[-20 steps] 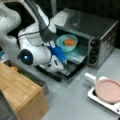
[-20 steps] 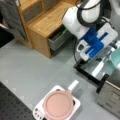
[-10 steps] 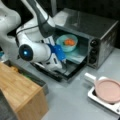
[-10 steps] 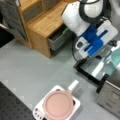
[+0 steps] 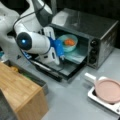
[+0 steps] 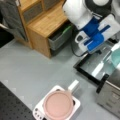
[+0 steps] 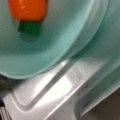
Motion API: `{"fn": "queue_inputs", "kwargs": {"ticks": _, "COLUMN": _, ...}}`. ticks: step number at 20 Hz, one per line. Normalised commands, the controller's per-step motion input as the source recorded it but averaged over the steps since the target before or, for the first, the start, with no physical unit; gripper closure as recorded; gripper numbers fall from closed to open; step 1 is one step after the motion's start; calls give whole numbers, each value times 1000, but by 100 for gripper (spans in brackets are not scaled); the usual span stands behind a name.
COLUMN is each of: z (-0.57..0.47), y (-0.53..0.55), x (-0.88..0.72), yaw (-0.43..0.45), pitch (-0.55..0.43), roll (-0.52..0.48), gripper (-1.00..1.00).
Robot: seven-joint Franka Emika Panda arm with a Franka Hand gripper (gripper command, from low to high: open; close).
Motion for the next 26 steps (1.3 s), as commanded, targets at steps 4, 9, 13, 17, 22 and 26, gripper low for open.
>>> {"fn": "queue_inputs", "kwargs": {"ticks": 4, "z": 81, "y": 184, "x": 8, "yaw": -145, "pitch": 91, "roll": -379, "gripper": -100}}
{"fn": "queue_inputs", "kwargs": {"ticks": 9, "z": 40, "y": 229, "x": -50, "yaw": -168, "pitch": 24, "roll": -415, "gripper": -100}}
{"fn": "queue_inputs", "kwargs": {"ticks": 13, "z": 62, "y": 202, "x": -135, "yaw": -173, "pitch": 21, "roll": -481, "gripper": -100}}
{"fn": "queue_inputs", "kwargs": {"ticks": 17, "z": 39, "y": 153, "x": -189, "yaw": -139, "pitch": -34, "roll": -489, "gripper": -100}}
{"fn": "queue_inputs", "kwargs": {"ticks": 22, "z": -58, "y": 91, "x": -213, "yaw": -98, "pitch": -108, "roll": -404, "gripper": -100}}
{"fn": "queue_inputs", "kwargs": {"ticks": 26, "z": -91, "y": 39, "x": -227, "yaw": -81, "pitch": -129, "roll": -335, "gripper": -100}}
